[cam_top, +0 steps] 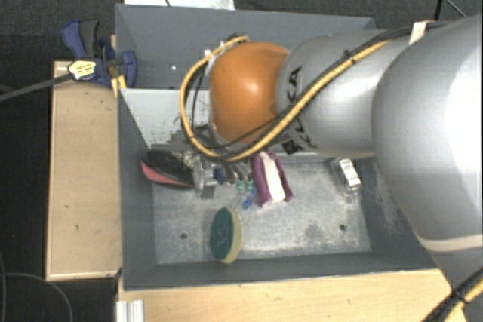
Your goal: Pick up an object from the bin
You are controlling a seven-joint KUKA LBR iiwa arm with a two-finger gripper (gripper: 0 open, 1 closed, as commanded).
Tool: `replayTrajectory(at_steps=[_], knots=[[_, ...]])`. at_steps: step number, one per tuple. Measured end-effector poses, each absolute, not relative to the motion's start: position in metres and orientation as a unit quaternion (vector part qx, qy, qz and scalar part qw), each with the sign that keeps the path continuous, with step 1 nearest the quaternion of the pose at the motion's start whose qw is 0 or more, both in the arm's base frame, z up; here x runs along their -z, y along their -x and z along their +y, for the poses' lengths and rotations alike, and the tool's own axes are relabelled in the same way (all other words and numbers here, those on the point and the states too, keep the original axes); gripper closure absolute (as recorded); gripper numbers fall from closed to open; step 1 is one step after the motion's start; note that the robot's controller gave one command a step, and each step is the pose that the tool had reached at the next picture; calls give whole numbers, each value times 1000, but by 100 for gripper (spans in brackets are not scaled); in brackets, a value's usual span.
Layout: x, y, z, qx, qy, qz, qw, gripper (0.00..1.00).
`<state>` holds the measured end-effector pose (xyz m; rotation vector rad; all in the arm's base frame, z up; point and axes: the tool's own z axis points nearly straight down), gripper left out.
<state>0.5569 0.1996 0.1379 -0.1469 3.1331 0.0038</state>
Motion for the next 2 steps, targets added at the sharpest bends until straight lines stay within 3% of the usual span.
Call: replayTrajectory(at_steps=[1, 2], knots=[[-134, -556, 199, -1, 44, 999, 0, 0], [-71, -526, 117, -1, 347, 938, -4, 0]])
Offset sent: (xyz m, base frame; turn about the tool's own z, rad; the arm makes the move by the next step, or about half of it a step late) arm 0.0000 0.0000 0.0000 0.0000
